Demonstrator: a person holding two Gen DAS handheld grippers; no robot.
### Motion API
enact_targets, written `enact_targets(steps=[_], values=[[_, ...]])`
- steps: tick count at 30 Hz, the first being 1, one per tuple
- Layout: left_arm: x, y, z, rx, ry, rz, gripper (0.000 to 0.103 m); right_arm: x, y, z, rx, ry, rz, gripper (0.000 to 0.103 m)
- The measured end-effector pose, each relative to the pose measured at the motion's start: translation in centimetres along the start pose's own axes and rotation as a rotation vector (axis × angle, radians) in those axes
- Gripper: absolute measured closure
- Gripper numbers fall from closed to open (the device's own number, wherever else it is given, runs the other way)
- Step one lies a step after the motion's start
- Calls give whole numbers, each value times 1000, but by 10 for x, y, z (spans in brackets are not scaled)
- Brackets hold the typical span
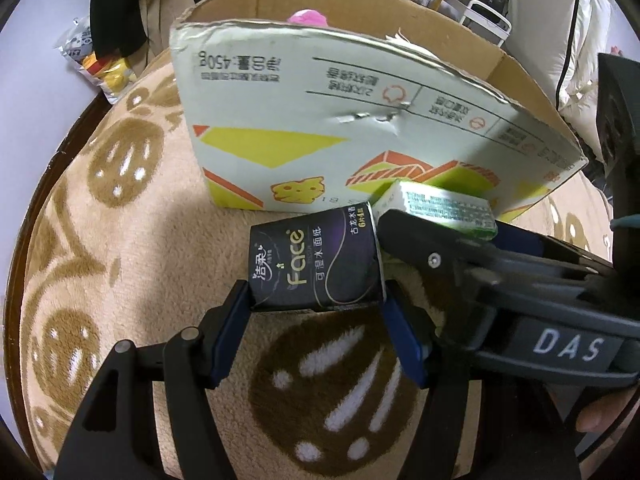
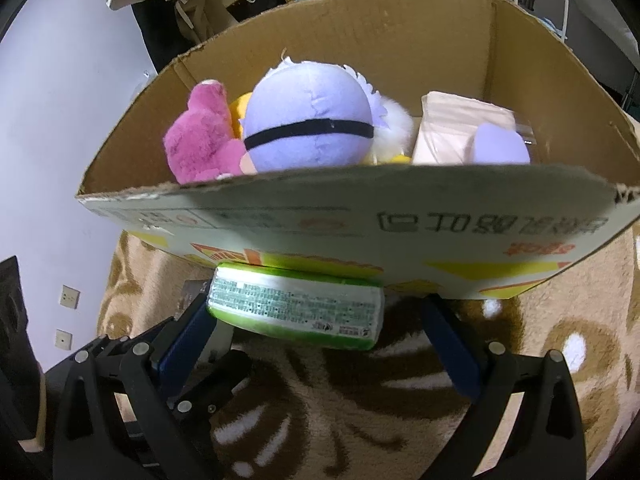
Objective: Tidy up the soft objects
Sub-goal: 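Lift and carry the black tissue pack with left tool while right tool carries the green pack over the box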
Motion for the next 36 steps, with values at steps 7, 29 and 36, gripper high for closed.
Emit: enact_targets(steps=[7, 29, 36], values=[[-4, -1, 2, 45, 6, 34, 38, -3, -3, 0, -16, 28, -11, 0], [-11, -9, 9, 84, 26, 34, 36, -14, -18, 6, -51, 103, 31, 0], [-8, -6, 10, 150, -33, 28, 36, -16, -28, 6, -102, 134, 15, 0]])
Point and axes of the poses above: each gripper's, at about its wrist camera, not at the fingertips, and x roughly against the way its jaws point, y to its left, z to its underside, the point moved 9 cm from there along -x, roughly the way its jaws point, and after that the axes turned 9 degrees about z, right-handed, at the moved point
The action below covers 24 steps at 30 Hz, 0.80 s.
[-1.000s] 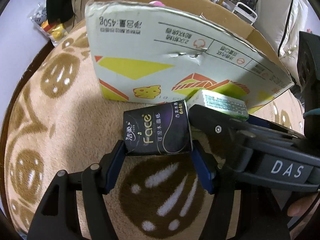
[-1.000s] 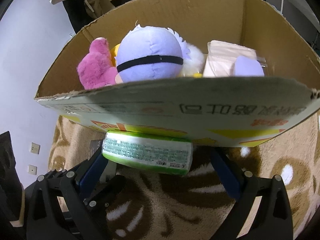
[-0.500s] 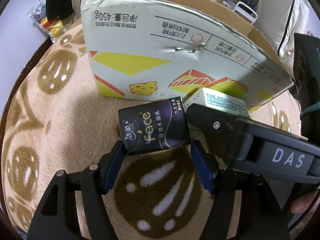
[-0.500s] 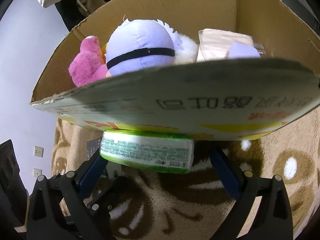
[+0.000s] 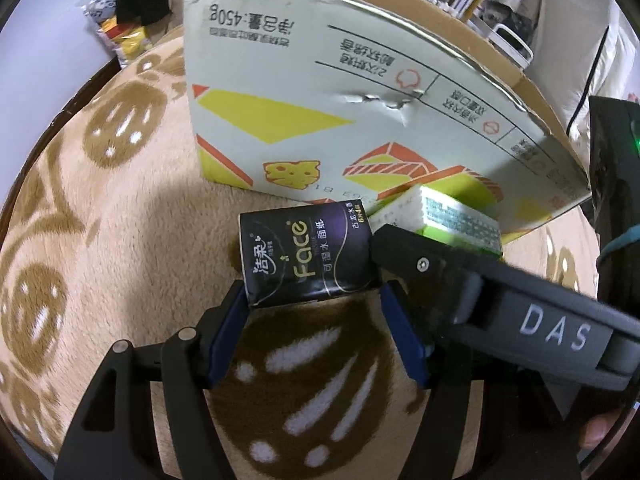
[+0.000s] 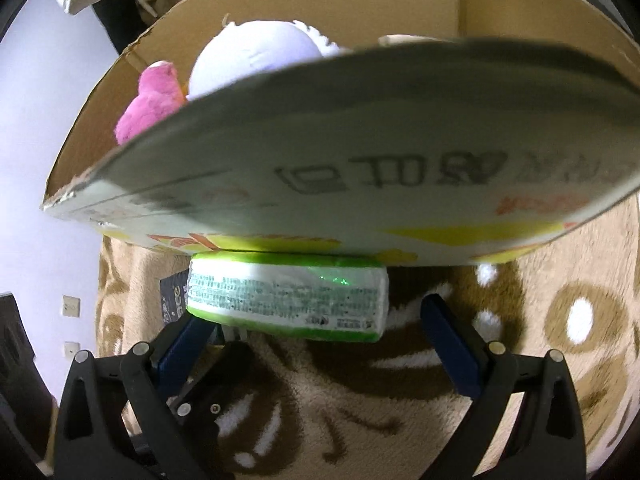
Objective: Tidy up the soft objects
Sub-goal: 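Lift and carry the black tissue pack with left tool while right tool carries the green pack over the box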
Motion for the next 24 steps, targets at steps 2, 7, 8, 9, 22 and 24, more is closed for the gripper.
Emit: enact_targets(steps=[2, 7, 8, 9, 22, 24], values=[[0, 0, 1, 1, -5, -4, 36, -1, -4, -1, -2, 3, -2, 0], [4, 6, 0, 4, -40, -40, 39, -1, -10, -3, -1, 1, 1, 0], [4, 8, 0, 1, -41, -52, 39, 0, -11, -4, -1, 2, 5, 0], [4, 8, -1, -6, -42, -60, 39, -1, -10, -3, 1, 3, 14, 0], [13, 9, -7, -56, -77, -149, 39, 7, 2, 4, 30, 26, 52, 21], [18, 11, -10, -77, -98, -183, 39, 8, 2, 3, 41, 23, 65, 21]])
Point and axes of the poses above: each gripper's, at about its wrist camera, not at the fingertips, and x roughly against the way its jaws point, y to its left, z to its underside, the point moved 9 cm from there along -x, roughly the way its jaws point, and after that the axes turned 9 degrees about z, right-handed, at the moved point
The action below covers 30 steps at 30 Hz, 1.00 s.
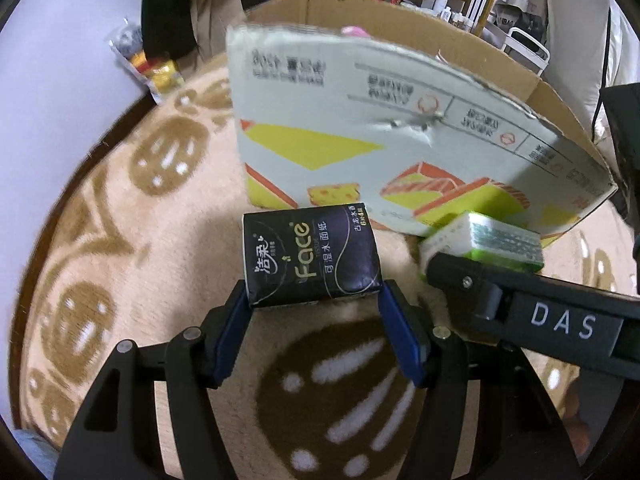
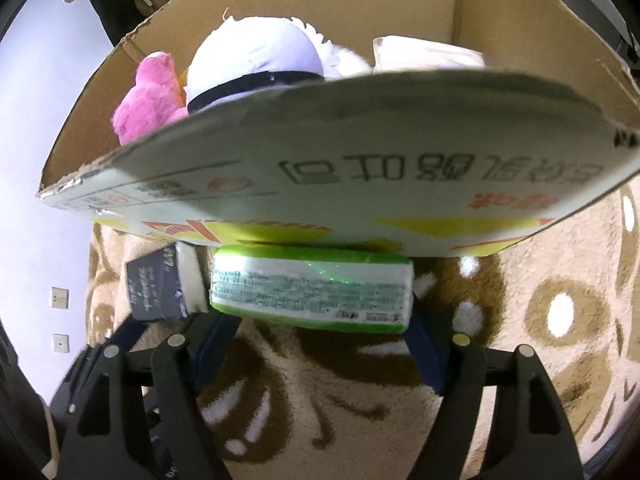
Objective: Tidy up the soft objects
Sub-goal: 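Lift and carry the black tissue pack with left tool while right tool carries the green pack over the box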
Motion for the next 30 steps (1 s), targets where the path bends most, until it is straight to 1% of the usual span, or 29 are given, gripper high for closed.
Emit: enact_targets(steps=[1, 4, 10, 14, 16, 19, 22, 28, 30], values=[[3, 1, -1, -13, -11, -17, 39, -1, -1, 1, 8, 0, 4, 21], [12, 1, -5, -36, -38, -37, 39, 0, -2, 1, 25, 7, 11, 22], [29, -2, -7, -48, -78, -46, 39, 4, -4, 4, 15, 12, 19, 22], [42, 1, -7, -63, -106, -74, 39, 7, -2, 7, 23, 0, 12, 22], [49, 1, -8, -71, -124, -84, 39, 17, -4, 6, 11, -38, 16, 23], [57, 2, -12, -61, -144, -76, 39, 33, -2, 5, 54, -93, 35, 23], [68, 4, -14, -50, -165, -72, 39, 48, -2, 8, 59, -140, 47, 23], [103, 1, -10, -73, -226, -87, 39, 75, -11, 20, 21, -171, -19, 23], [115, -2, -9, -84, -247, -87, 39, 85, -14, 23, 0, -195, -40, 23]])
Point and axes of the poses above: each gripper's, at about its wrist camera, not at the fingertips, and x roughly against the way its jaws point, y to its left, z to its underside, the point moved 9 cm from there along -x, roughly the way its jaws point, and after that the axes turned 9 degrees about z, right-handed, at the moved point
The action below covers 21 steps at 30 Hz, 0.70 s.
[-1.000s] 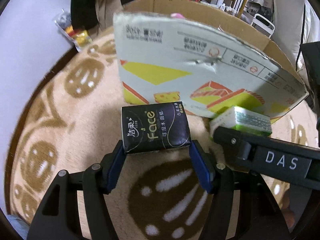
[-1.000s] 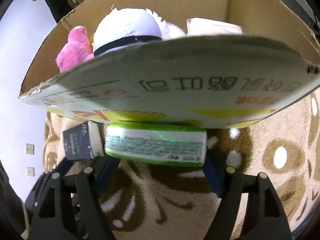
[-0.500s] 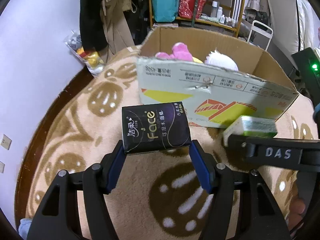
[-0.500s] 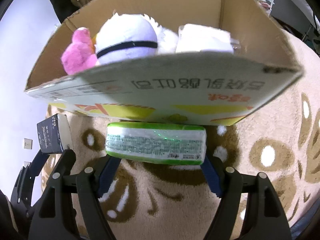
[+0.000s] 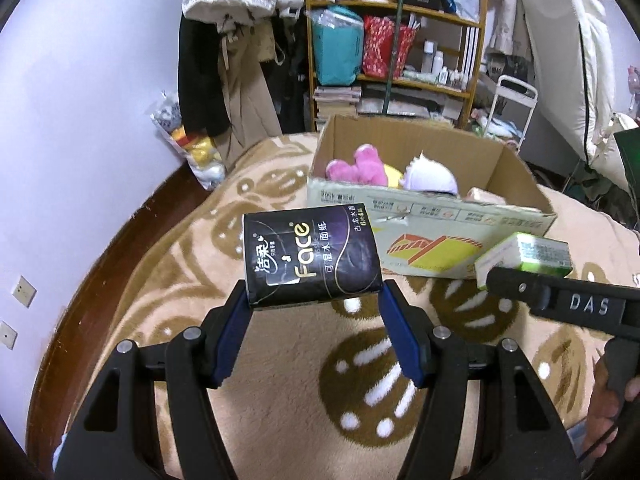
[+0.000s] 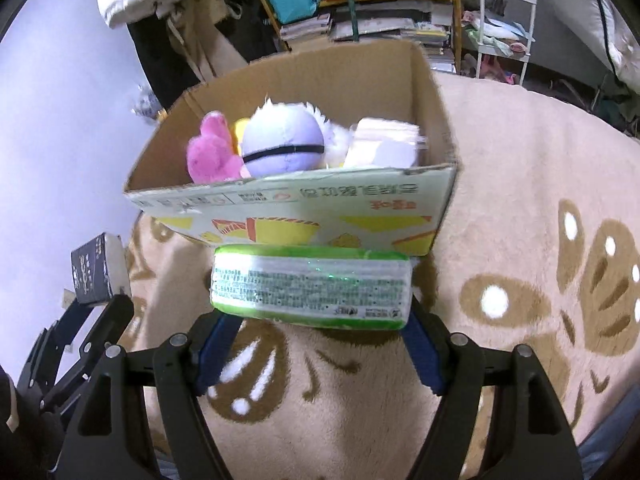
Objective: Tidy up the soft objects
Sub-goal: 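Lift and carry the black tissue pack with left tool while right tool carries the green pack over the box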
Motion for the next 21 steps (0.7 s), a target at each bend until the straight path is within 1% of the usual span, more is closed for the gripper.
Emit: enact_targets(steps=[2, 5, 7, 9, 13, 15, 16, 19, 21], values=[[9, -2, -3, -10, -21, 3, 39, 14, -11, -1, -15, -33, 1, 23], [22, -5, -8, -17, -53, 11, 39, 31, -12, -3, -4, -99, 21, 23], [30, -8, -12, -28, -76, 14, 39, 52, -12, -10, 19, -176, 61, 23], [37, -10, -16, -43, -96, 16, 39, 66, -10, -15, 38, -235, 77, 23], [51, -13, -27, -67, -150, 18, 39, 94, -6, -27, 76, -362, 88, 23], [57, -14, -31, -46, -164, 59, 39, 107, -2, -33, 89, -448, 99, 23], [60, -15, -34, -45, -173, 68, 39, 110, 0, -35, 93, -470, 95, 23], [67, -19, -42, -82, -201, 60, 39, 126, 4, -40, 89, -547, 72, 23], [70, -23, -49, -104, -215, 67, 39, 135, 8, -44, 100, -601, 76, 23]])
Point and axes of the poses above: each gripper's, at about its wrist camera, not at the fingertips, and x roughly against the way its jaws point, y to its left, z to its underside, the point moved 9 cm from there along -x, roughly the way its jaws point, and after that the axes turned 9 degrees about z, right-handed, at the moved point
